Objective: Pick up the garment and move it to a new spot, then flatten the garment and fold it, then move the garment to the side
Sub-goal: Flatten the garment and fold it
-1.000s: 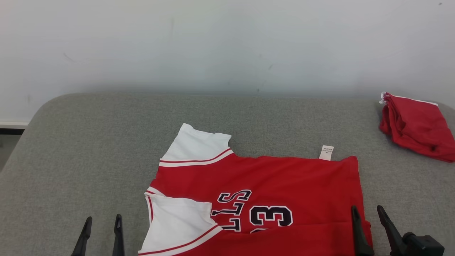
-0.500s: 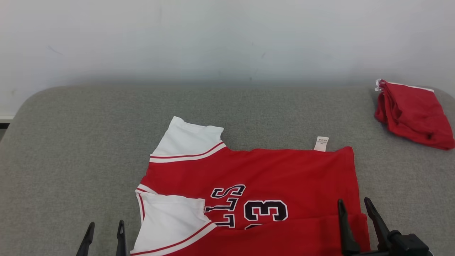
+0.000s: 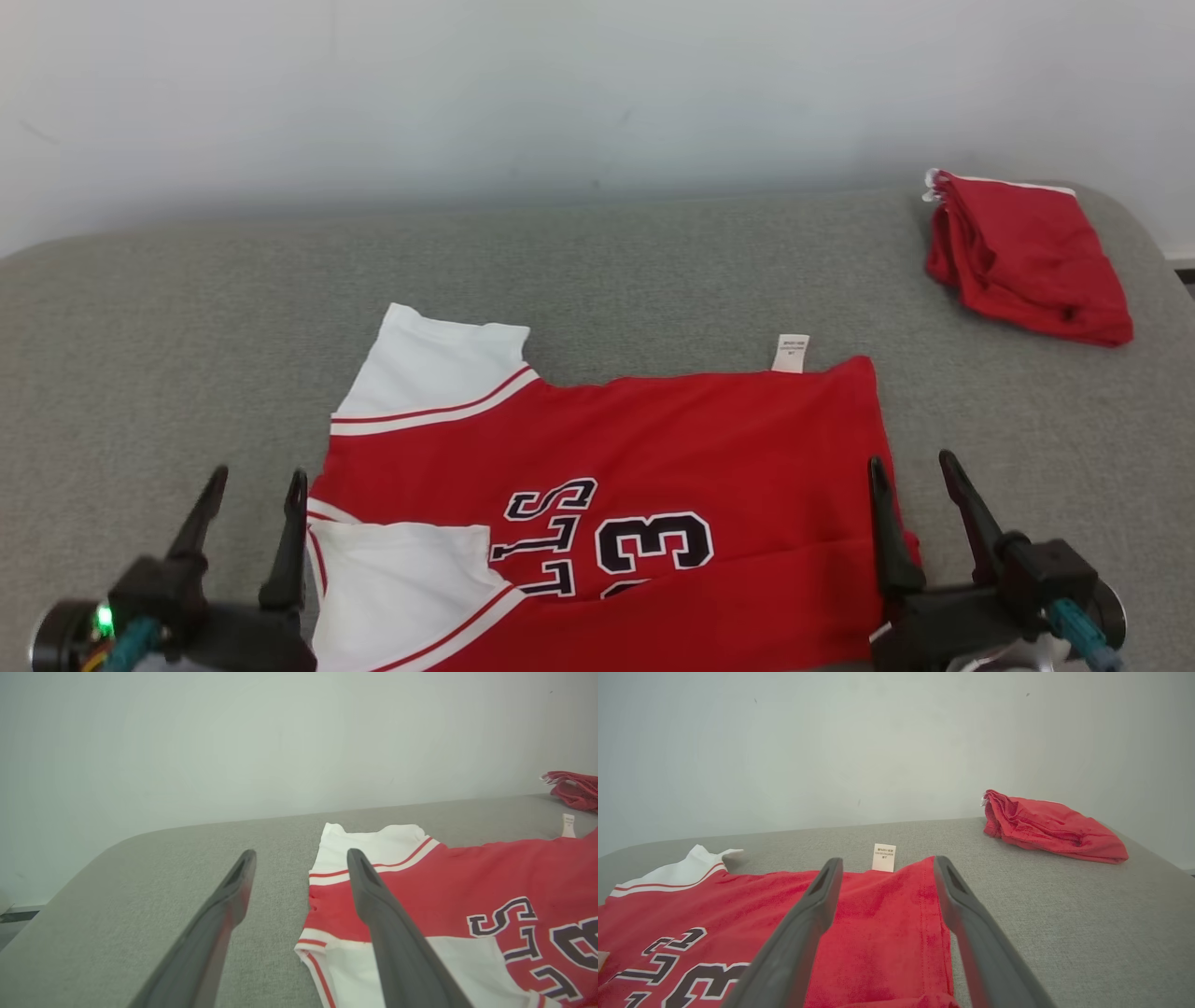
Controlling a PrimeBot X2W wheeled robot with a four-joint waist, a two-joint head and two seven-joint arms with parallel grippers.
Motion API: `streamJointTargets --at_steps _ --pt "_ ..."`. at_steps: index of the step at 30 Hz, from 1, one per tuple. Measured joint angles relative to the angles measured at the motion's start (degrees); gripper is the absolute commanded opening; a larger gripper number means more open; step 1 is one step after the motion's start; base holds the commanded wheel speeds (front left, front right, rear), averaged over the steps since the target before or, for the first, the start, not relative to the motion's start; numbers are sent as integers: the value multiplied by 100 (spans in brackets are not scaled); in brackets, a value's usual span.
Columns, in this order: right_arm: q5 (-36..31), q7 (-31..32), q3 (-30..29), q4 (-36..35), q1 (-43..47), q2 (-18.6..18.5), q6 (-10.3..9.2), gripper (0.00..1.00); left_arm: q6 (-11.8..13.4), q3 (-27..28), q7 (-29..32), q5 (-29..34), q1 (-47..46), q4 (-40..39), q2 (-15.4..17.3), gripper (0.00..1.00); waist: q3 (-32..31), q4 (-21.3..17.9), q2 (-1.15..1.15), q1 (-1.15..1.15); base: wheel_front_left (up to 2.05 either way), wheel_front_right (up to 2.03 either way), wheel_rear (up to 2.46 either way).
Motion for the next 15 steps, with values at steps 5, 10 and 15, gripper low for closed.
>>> streamJointTargets --at_steps 5,10,15 --pt "-137 0 5 386 -547 1 0 100 -8 -683 120 -768 -997 553 684 100 112 -213 0 0 0 0 0" --pt "-165 1 86 909 -1257 -2 0 100 -9 -1259 653 -1716 -1961 773 1265 100 343 -421 0 1 0 0 0" --pt "-164 0 158 1411 -1913 -3 0 100 -9 -1933 1385 -2719 -2676 935 1816 100 637 -630 0 1 0 0 0"
